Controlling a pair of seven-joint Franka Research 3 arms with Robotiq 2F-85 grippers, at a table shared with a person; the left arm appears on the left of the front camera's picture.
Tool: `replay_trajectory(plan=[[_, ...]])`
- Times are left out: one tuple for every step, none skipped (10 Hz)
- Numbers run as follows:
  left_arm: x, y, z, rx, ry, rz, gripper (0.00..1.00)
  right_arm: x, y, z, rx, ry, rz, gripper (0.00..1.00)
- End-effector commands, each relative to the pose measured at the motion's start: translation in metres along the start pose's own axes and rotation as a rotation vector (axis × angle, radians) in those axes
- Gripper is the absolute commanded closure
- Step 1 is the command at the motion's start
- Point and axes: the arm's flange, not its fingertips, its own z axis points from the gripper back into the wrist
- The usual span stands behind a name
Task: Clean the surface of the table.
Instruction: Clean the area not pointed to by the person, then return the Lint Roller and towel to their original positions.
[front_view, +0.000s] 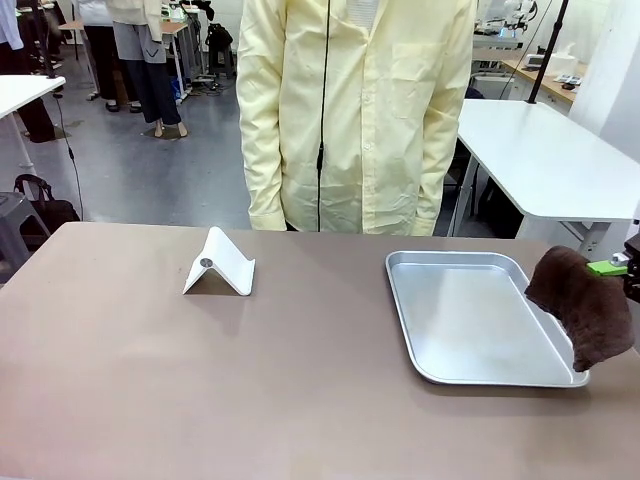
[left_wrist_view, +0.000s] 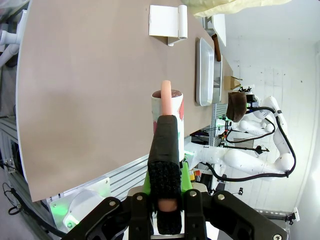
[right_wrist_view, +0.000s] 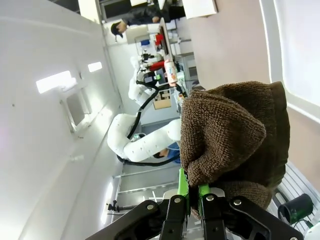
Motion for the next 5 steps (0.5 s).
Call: replay_trajectory(plan=[[-0.0029, -0.0031, 0.0009, 0.011, 0.007, 0.013, 0.78, 0.0015, 0.0045, 0.0011, 0.025, -0.001, 0.016, 0.92], [-0.0029, -0.0031, 0.0009, 0.011, 0.007, 0.013, 0.78, 0.0015, 0.0045, 0.0011, 0.025, -0.001, 0.016, 0.92], [-0.0029, -0.0031, 0.0009, 0.011, 0.007, 0.013, 0.78, 0.0015, 0.0045, 0.0011, 0.025, -0.001, 0.016, 0.92], [-0.0029, -0.0031, 0.0009, 0.011, 0.007, 0.013, 0.78, 0.0015, 0.0045, 0.0011, 0.025, -0.001, 0.016, 0.92], [-0.0029, -0.0031, 0.0009, 0.011, 0.007, 0.013, 0.78, 0.0015, 0.0045, 0.0011, 0.025, -0.001, 0.016, 0.92]])
